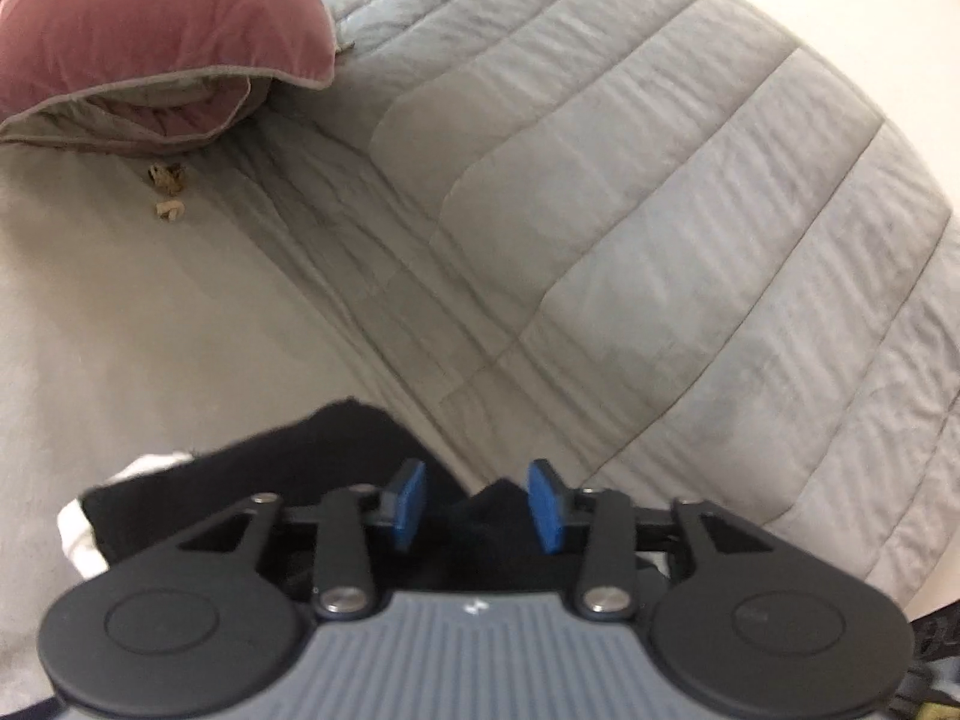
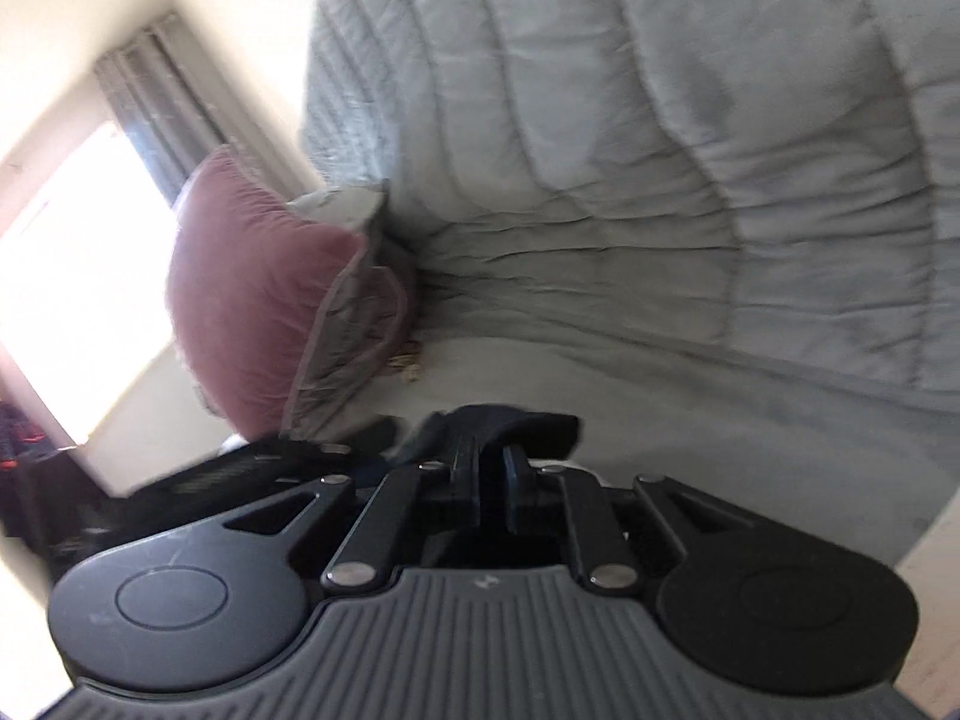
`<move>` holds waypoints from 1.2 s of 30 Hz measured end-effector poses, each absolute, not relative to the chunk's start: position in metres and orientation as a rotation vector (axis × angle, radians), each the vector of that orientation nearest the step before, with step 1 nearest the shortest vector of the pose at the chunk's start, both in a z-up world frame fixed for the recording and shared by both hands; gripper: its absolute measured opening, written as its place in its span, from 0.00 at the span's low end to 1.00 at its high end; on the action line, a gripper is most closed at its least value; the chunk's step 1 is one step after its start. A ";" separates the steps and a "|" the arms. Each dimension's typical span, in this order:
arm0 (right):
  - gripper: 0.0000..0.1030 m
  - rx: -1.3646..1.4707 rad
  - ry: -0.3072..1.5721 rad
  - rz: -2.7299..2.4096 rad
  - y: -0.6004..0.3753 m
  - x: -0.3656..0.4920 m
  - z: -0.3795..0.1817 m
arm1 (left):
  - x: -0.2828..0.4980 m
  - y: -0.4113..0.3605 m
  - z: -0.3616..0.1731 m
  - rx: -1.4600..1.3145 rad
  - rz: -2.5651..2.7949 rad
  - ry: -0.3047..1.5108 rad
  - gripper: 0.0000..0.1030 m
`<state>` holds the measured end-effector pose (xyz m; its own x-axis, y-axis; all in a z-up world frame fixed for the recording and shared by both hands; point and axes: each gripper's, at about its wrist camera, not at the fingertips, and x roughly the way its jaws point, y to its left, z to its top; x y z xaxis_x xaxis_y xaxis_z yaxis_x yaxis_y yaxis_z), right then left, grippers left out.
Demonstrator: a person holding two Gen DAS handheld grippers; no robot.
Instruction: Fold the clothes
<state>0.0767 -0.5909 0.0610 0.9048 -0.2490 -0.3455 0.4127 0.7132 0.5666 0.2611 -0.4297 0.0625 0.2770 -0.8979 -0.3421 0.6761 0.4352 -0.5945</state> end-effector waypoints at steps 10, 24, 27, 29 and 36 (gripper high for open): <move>0.19 0.624 0.273 -0.278 -0.570 0.069 0.078 | 0.276 -0.313 0.079 -0.170 -0.893 0.722 0.66; 0.34 0.388 0.485 0.023 -0.448 0.146 0.077 | 0.317 -0.120 0.015 -0.100 -0.463 0.799 0.68; 0.34 0.400 0.545 0.050 -0.429 0.162 0.063 | 0.318 -0.108 0.000 -0.084 -0.490 0.809 0.68; 0.34 0.432 0.570 0.061 -0.423 0.168 0.055 | 0.317 -0.105 -0.010 -0.052 -0.507 0.812 0.68; 0.35 0.487 0.590 0.023 -0.414 0.160 0.050 | 0.291 -0.138 -0.036 0.233 -0.433 0.658 0.37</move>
